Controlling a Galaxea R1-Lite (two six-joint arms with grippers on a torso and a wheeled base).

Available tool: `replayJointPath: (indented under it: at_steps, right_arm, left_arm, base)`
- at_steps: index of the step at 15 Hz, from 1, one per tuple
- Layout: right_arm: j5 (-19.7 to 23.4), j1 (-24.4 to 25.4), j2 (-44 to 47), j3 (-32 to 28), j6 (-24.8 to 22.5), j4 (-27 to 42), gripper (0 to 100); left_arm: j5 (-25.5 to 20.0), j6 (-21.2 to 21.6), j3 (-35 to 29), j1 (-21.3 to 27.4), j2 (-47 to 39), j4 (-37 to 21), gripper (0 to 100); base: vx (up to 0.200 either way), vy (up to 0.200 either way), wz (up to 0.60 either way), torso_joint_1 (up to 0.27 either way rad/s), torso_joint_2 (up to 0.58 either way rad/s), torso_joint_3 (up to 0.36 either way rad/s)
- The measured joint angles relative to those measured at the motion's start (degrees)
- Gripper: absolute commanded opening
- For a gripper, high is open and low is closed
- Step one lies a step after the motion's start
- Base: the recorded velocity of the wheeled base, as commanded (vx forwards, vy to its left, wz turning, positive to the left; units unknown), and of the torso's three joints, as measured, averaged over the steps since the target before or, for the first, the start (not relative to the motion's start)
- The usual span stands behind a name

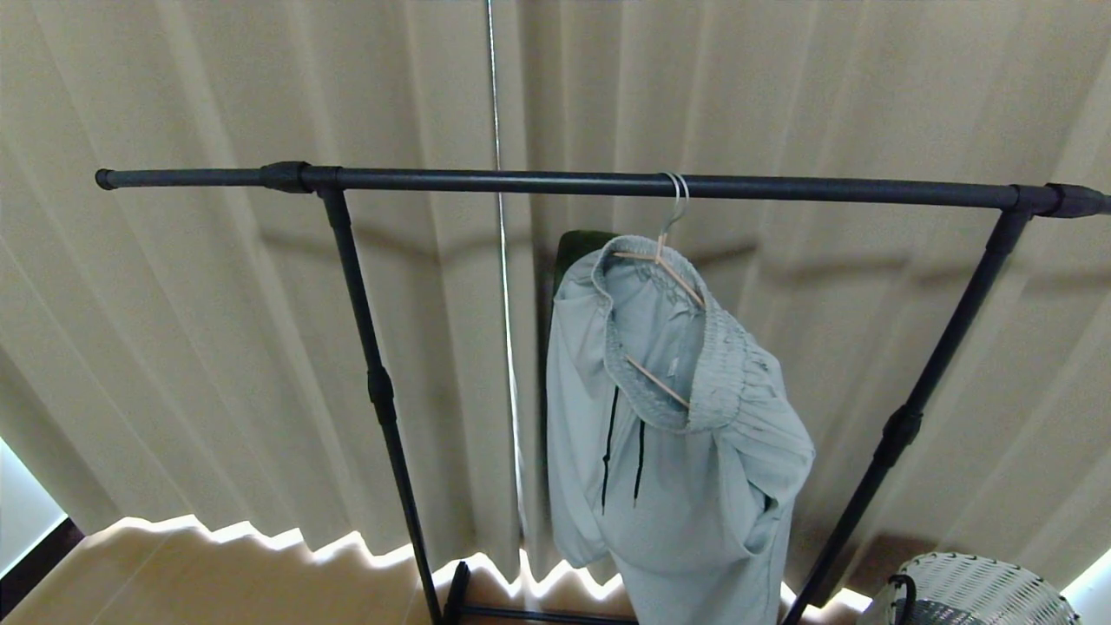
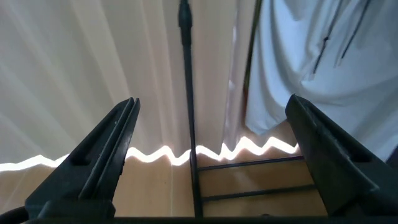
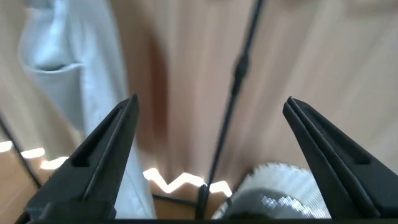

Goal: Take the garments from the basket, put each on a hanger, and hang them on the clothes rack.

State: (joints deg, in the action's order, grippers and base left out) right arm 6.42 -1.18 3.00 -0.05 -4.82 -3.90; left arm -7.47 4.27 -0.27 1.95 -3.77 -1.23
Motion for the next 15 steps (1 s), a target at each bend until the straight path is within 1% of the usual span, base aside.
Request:
replayJointPath:
  at_steps: [2,6,15]
  right_arm:
    - [1.07,1.11,-1.73,0.02,-0.62,-0.33,100]
    - [-0.55,1.49,-2.82,0.05,1.43,-0.37,100]
    - [-1.06,1.51,-2.9,0.05,1.67,-0.34,100]
  left_arm:
    - [0.04,0.0,0.0,-0.74,1.23,0.0,100]
    - [1.76,-1.65,0.0,-1.55,3.33,0.12,100]
    - [1.78,-1.69,0.0,-1.6,3.67,0.15,100]
  base:
    - [0.0,0.0,0.0,0.0,0.0,0.0]
    - [0.0,0.0,0.0,0.0,0.0,0.0]
    - [0.0,0.0,0.0,0.0,0.0,0.0]
